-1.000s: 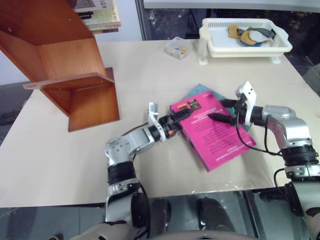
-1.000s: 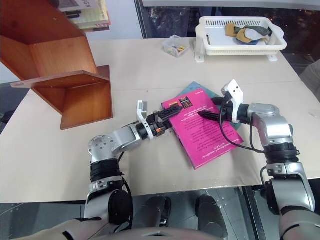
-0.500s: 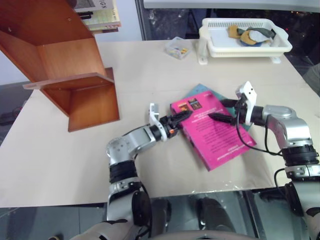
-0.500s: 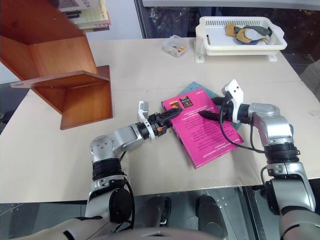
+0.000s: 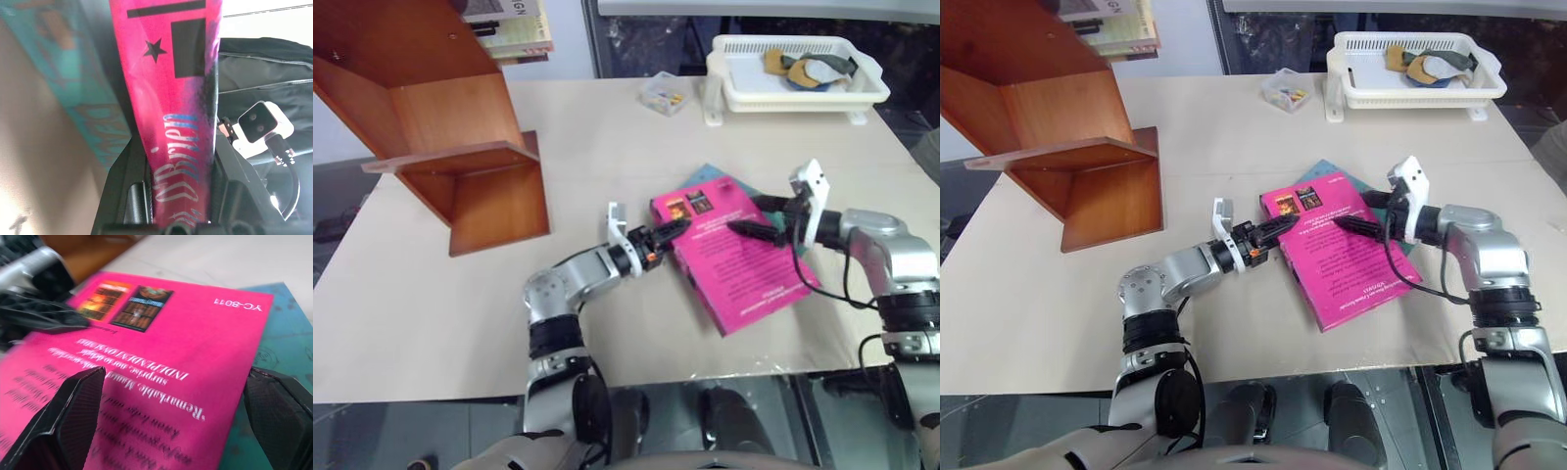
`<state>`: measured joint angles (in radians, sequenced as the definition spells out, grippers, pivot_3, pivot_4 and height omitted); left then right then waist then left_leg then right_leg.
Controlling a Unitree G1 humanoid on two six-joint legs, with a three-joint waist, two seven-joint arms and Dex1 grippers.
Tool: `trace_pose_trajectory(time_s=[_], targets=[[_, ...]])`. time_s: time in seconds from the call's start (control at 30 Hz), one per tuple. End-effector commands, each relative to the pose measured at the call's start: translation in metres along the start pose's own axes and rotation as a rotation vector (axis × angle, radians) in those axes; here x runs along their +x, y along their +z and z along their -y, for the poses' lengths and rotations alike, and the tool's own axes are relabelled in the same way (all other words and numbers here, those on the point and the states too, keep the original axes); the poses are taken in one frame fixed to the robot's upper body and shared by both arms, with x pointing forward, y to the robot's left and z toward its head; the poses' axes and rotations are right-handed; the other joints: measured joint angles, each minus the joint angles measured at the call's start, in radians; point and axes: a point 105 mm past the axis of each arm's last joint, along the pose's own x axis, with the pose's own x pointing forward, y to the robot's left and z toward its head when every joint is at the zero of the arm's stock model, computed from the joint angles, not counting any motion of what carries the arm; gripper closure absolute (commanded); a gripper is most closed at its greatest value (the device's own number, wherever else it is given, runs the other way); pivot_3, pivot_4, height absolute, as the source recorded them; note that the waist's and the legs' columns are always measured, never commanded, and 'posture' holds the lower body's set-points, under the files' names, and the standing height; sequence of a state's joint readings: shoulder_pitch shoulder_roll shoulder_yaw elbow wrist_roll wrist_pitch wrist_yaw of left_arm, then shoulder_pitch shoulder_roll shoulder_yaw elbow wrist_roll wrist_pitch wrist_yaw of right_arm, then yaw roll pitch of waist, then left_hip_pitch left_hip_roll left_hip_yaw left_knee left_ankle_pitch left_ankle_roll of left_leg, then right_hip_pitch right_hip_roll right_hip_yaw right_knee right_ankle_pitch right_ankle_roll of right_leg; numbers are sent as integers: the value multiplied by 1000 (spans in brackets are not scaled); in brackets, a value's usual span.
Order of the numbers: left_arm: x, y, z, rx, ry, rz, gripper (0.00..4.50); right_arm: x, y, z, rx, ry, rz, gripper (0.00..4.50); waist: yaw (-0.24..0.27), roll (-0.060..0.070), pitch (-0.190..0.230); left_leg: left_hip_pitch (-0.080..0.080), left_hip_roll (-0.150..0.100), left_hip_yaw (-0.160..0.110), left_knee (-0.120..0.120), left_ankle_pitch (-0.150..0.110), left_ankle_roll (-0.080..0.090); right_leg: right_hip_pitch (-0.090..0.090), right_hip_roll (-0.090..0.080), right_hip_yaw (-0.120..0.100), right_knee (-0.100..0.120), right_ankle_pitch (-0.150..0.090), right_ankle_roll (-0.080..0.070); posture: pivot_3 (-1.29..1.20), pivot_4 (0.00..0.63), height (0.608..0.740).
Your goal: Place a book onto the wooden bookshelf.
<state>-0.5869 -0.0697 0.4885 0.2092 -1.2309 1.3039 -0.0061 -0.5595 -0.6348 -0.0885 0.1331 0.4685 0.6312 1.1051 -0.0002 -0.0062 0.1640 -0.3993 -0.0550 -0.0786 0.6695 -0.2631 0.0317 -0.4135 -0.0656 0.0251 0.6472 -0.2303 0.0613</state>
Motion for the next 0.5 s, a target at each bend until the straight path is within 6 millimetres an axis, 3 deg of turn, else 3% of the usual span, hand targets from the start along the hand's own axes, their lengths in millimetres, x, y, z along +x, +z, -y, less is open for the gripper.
trace_pose_trajectory(time_s=[0.03,0.23,0.3,0.5], targets=[[1,1,1,0,-2,11,3237,-33,29,-38,-83,166,82,0,10,0,0,-1,0,0,0,0,0,0,0,0,0,0,0,0,150,740],[0,3,3,3,-13,21,3237,-74,29,-51,-72,134,103,0,11,0,0,1,0,1,0,0,0,0,-2,1,0,0,0,0,150,740],[0,3,3,6,-12,22,3237,-81,26,-46,-72,77,99,0,12,0,0,1,1,1,0,0,0,0,-2,1,0,0,0,0,150,740],[-2,8,4,18,-9,36,3237,-96,24,-55,-59,67,106,0,14,0,0,1,1,1,0,0,0,1,-2,1,0,0,0,0,150,740]])
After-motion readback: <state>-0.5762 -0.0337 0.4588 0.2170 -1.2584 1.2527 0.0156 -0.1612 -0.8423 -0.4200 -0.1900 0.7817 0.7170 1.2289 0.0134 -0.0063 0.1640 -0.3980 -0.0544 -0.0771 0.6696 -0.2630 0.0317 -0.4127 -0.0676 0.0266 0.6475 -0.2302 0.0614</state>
